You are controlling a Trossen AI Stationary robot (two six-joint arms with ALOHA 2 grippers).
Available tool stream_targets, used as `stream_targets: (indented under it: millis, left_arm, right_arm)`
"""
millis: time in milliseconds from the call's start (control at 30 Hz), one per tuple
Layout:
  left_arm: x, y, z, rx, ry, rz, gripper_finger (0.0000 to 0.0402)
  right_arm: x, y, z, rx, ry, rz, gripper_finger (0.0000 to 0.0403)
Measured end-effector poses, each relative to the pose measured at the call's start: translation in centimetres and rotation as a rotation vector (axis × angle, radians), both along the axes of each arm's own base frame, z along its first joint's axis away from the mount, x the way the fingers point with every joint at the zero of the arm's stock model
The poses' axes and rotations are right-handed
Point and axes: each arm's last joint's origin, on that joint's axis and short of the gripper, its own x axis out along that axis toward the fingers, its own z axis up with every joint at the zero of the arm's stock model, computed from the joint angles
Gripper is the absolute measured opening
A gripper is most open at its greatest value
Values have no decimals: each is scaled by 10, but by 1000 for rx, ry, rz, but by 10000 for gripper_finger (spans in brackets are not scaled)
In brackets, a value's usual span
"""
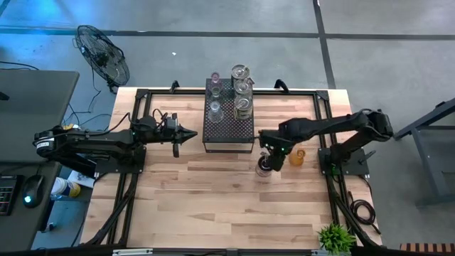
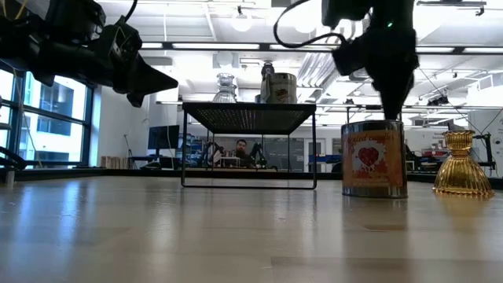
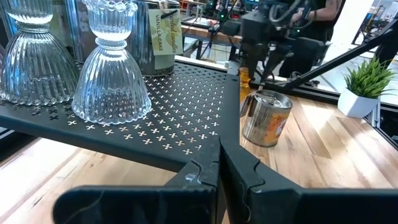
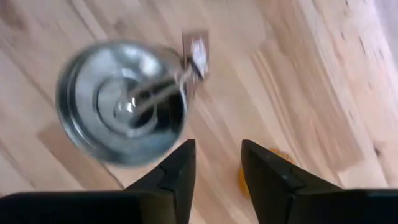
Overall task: Pick & Place candle stick holders
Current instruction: Put the yellow scented candle on the shelf
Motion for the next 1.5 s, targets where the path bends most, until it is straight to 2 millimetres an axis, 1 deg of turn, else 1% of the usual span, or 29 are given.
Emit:
stream_targets:
  millis: [167,433,567,700,733,800,867,967,1200,1267,1400,1500]
  left_arm:
    - [0,0,0,0,2,0,0]
    - [0,0,0,4,4,0,0]
    - [0,0,0,4,3,0,0]
    - [0,0,0,4,3,0,0]
    - [0,0,0,4,2,0,0]
    - [0,0,0,4,3,0,0]
    - [0,0,0,4,3,0,0]
    - [0,0,0,4,3,0,0]
    - [0,0,0,5,1,0,0]
    - [0,0,0,5,2,0,0]
    - [0,0,0,5,0,2,0]
    - [0,0,0,5,-1,2,0]
  right_arm:
    - [8,-9,-6,59,-98,15,120]
    - [4,-8,-25,101,-107,32,98]
    - [5,-7,-28,118,-134,41,69]
    - [5,-7,-25,116,-150,43,17]
    - [5,-7,-24,117,-157,43,10]
    - [2,-7,-21,119,-162,38,9]
    - [0,-7,-17,130,-182,23,12]
    - [-4,-6,-9,146,-213,11,5]
    - [-13,-5,15,186,-313,-14,3]
    - [-11,-5,27,184,-350,-12,3]
    - [-7,-5,59,174,-412,-11,2]
    - [-2,-10,83,152,-450,-29,2]
